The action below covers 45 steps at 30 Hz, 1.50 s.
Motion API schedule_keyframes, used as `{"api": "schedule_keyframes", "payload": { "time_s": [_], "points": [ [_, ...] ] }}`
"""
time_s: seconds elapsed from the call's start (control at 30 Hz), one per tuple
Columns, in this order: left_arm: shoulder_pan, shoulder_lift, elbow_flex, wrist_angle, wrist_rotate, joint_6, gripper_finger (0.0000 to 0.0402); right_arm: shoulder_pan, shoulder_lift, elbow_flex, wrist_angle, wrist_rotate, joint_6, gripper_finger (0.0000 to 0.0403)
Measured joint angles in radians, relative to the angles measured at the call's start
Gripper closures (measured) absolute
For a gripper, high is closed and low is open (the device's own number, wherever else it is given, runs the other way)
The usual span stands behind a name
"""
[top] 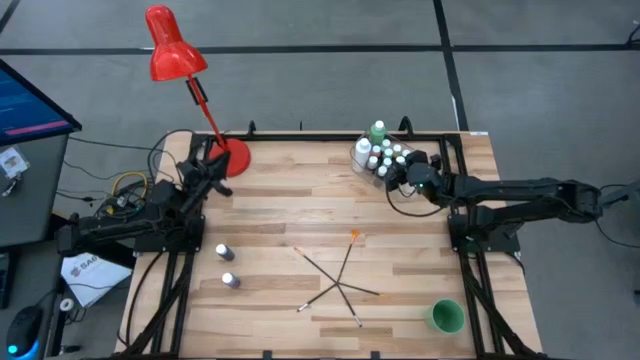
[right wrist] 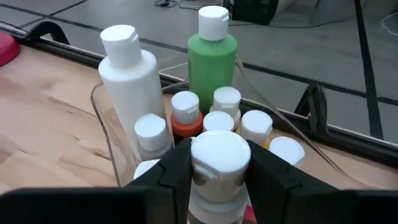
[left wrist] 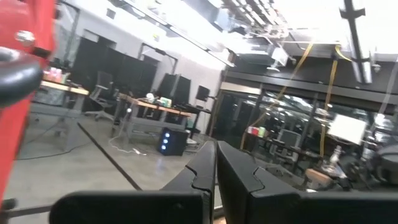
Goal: Pick & Place Paint Supplies
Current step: Put the small white paint bottle into the transparent bin, then put the small dark blue paint bottle into the transparent bin
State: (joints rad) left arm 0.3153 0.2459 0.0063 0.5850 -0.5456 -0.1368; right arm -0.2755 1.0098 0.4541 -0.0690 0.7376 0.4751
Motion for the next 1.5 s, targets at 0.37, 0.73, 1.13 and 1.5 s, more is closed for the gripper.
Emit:
{"api": "schedule_keyframes", "payload": {
  "time_s": [0.37,0.73,1.13,1.5],
  "points": [
    [0.0,0.0,0.0,0.009,-0.031,0.003,0.0394,0.016,0.099,0.0,0.037,0.001,0.024,0.0285],
    [0.0,0.0,0.0,0.013,-0.031,0.0,0.0394,0.02,0.223,0.0,0.133,0.033,0.042,0.0281],
    [0.0,0.008,0.0,0.016,-0.013,-0.002,0.039,0.02,0.222,0.0,0.13,0.032,0.042,0.0261],
    [-0.001,0.13,0.002,0.015,0.119,-0.029,0.0284,0.02,0.211,0.0,0.125,0.027,0.013,0.0254]
  ]
}}
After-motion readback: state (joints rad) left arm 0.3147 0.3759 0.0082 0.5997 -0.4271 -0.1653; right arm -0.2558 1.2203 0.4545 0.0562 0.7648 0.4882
